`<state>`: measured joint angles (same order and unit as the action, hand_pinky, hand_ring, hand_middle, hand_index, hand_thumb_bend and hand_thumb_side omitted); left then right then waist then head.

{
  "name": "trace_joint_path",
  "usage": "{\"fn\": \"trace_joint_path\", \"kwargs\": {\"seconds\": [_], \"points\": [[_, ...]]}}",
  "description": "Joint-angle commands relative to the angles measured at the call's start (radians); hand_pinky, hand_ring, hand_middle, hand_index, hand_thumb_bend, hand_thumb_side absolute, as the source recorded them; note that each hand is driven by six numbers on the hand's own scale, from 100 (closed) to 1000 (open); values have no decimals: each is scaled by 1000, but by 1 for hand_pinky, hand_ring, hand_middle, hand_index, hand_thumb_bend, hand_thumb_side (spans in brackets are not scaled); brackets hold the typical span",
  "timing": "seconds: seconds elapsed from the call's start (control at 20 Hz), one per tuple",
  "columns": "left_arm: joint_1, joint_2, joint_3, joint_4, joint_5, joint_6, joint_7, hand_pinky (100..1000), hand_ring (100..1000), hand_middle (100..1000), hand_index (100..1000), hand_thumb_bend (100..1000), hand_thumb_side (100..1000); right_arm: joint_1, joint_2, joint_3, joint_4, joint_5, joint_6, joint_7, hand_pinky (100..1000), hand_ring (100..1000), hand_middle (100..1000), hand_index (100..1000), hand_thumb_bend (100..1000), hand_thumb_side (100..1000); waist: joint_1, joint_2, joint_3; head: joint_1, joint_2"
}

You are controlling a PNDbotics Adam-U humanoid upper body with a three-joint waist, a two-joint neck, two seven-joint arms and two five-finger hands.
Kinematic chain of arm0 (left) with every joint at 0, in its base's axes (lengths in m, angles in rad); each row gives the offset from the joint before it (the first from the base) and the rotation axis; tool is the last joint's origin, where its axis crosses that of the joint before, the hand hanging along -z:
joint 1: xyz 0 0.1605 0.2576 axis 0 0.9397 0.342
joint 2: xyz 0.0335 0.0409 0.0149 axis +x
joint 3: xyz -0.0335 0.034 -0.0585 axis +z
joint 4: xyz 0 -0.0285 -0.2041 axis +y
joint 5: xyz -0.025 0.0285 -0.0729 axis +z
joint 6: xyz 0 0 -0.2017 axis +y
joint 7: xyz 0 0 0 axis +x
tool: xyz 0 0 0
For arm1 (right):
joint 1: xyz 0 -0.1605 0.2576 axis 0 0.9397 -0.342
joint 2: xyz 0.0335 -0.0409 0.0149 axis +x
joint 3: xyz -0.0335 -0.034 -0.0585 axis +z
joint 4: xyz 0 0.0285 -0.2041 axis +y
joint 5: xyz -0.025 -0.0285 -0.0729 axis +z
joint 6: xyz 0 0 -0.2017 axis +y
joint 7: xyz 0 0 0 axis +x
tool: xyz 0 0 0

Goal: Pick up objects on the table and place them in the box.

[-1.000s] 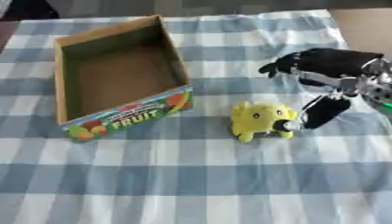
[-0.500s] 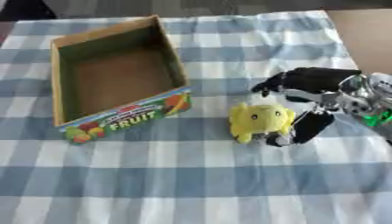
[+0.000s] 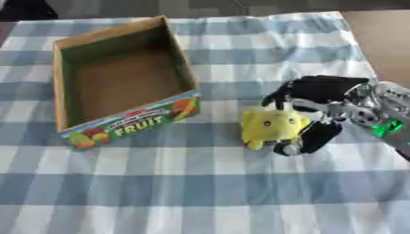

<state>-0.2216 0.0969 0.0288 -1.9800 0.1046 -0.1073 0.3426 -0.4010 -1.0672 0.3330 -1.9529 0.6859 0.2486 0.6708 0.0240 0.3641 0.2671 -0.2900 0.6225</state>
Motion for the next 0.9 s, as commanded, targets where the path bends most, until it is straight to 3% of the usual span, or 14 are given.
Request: {"fn": "trace_joint_path", "kwargs": {"seconds": [0.05,0.35,0.55,0.75,0.9], "points": [[-9,13,-2,-20,2,-1,-3,664,643,628,894,100,709,-14,-11,5,19,20,-9,0,912,882,654,905,382,452,-1,-15,2,-3,-6],[-9,13,-2,-20,2,-1,-5,664,644,628,894,100,709,-14,-3,11,33,4,0,-20,903,867,558,850,271,465,-1,-14,2,-1,-3],[-9,13,-2,-20,1,-1,-7,665,644,628,894,100,710,-13,-5,2,1,-21,16,-46,894,844,498,794,215,456,-1,-15,0,0,-2],[-9,13,-1,-20,0,0,-9,665,645,629,895,100,711,-10,-7,-19,-40,-35,39,-82,881,816,450,746,100,451,-2,-16,-2,3,-3],[-9,13,-1,-20,-1,0,-10,665,644,629,895,100,712,-13,-9,-33,-46,-34,46,-118,868,786,403,706,100,398,-3,-18,-3,5,-4]]}}
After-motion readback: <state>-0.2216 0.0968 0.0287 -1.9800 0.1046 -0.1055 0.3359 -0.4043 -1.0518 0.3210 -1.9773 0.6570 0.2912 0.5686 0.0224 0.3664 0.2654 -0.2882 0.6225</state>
